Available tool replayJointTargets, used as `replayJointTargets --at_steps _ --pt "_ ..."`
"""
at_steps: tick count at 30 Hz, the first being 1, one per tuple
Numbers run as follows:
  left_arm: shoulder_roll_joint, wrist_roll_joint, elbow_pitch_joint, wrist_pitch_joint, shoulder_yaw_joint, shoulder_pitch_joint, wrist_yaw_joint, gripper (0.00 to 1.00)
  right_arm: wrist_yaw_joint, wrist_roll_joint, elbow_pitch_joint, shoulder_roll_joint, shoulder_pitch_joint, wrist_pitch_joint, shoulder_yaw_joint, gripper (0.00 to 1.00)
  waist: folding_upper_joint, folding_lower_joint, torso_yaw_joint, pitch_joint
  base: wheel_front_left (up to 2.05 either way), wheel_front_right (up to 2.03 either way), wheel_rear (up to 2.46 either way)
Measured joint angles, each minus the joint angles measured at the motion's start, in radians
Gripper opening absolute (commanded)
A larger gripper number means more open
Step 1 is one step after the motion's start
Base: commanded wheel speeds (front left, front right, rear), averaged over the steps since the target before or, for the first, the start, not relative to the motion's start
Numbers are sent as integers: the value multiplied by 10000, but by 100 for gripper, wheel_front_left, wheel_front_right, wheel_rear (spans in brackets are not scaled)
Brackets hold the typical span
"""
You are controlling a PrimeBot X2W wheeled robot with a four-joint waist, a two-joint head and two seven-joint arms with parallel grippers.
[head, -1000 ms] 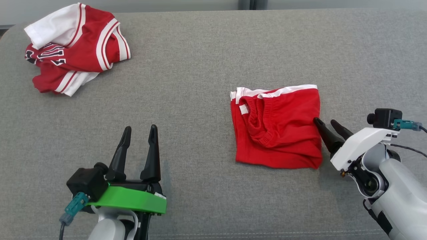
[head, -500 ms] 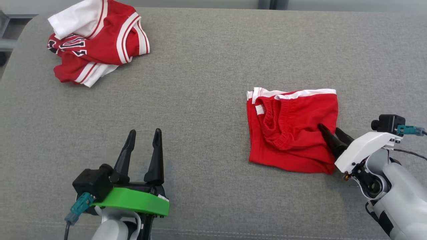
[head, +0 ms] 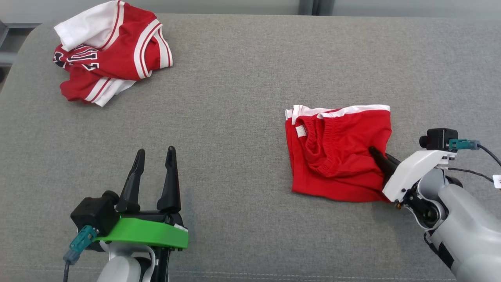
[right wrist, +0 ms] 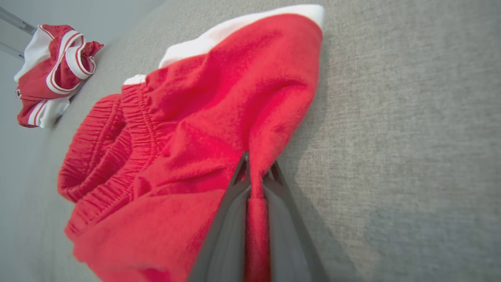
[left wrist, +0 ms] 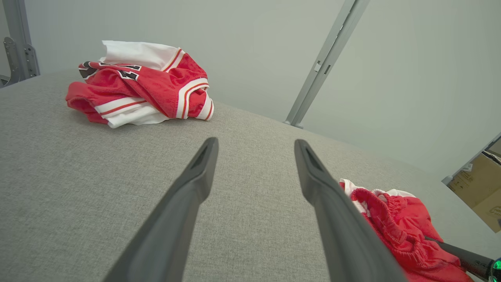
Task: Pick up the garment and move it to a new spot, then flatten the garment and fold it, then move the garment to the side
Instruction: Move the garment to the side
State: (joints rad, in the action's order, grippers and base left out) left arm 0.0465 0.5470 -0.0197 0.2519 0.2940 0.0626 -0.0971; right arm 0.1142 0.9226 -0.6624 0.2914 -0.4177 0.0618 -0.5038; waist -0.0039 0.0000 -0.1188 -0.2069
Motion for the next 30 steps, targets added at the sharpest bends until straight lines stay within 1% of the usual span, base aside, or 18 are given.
replayJointTargets --at_steps 3,11,13,15,23,30 --pt "0 -63 -128 0 -17 -1 -2 100 17 -334 -2 353 -273 2 -222 0 0 0 150 -29 0 0 0" --pt "0 -217 -357 0 -12 0 -13 100 86 -1106 -29 1804 -1270 44 -282 0 0 0 638 -203 0 0 0" --pt "0 -314 -537 0 15 3 -13 100 88 -1452 -92 2477 -1640 198 -322 0 0 0 881 -368 0 0 0" --pt "0 -351 -571 0 46 7 -13 100 88 -1576 -113 2748 -1847 253 -320 0 0 0 982 -477 0 0 0" --pt "12 -890 -899 2 397 287 -13 100 88 -2036 -180 3682 -2842 516 -270 0 0 0 1262 -1074 0 0 0" --pt "88 -1223 -1177 -4 614 644 -12 100 88 -2127 -347 3981 -3568 625 -144 0 0 0 1322 -1707 0 0 0"
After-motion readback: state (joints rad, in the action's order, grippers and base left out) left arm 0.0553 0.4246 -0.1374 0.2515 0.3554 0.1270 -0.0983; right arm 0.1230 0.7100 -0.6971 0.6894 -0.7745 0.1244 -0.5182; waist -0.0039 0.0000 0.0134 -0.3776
